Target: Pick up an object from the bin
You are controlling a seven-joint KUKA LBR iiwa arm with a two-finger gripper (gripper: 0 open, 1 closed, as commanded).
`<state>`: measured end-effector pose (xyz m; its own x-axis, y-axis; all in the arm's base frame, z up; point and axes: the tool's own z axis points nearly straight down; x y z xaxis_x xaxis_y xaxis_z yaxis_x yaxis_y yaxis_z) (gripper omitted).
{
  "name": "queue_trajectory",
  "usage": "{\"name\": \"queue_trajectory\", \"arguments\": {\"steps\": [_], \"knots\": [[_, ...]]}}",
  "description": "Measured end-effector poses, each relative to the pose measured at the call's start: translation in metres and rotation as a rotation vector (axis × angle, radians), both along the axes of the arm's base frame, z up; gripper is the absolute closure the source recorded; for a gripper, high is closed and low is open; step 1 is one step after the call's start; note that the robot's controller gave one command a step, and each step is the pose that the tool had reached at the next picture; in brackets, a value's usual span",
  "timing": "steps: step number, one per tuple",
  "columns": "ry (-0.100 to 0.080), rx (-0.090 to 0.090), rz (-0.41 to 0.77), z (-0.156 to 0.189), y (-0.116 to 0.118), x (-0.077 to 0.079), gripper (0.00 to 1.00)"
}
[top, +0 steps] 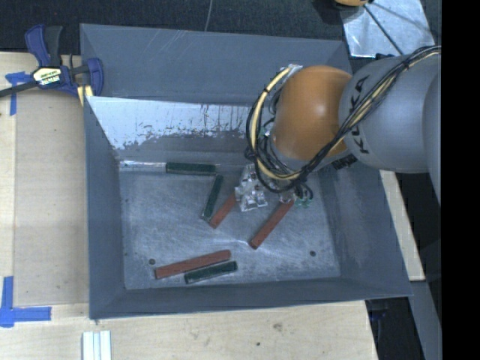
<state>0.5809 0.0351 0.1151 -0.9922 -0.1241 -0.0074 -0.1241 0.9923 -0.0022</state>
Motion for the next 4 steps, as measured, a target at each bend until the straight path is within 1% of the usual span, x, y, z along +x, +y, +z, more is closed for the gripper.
{"name": "queue_trajectory", "arguments": {"steps": [1, 2, 3, 4], "knots": [[-0.003, 0.001, 0.007, 0.030, -0.003, 0.006, 1.00], [0.006, 0.002, -0.016, 0.020, 0.003, -0.007, 0.00], [0.006, 0.002, -0.016, 0.020, 0.003, -0.007, 0.00], [-0.013, 0.002, 0.133, -0.037, 0.022, 0.014, 1.00]]}}
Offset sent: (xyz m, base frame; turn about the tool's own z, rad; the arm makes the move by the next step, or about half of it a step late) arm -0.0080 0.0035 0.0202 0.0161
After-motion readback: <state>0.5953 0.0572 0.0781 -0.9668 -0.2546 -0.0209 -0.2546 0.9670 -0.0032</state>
